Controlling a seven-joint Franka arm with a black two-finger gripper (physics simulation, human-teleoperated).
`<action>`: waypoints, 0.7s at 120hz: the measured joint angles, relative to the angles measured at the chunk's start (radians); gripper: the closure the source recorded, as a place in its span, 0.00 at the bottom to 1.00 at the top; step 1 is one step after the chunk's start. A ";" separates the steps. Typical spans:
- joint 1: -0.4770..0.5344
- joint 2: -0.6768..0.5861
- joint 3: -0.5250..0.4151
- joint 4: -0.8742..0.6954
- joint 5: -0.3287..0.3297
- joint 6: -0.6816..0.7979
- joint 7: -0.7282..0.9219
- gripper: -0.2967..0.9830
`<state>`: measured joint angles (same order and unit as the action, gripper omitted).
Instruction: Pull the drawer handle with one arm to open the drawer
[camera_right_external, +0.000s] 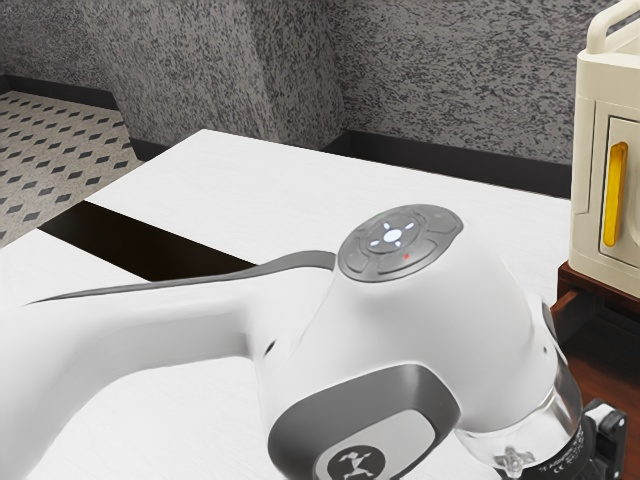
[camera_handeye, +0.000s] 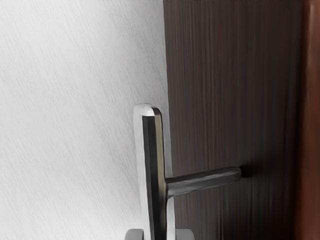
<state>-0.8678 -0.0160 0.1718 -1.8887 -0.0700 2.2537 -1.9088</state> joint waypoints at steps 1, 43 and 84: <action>0.001 0.000 -0.001 0.000 0.000 0.000 0.000 0.77; 0.023 -0.050 0.000 -0.047 0.013 0.001 -0.008 0.69; 0.069 -0.077 -0.004 0.004 0.091 -0.012 -0.028 0.69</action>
<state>-0.7990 -0.0934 0.1679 -1.8843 0.0211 2.2412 -1.9372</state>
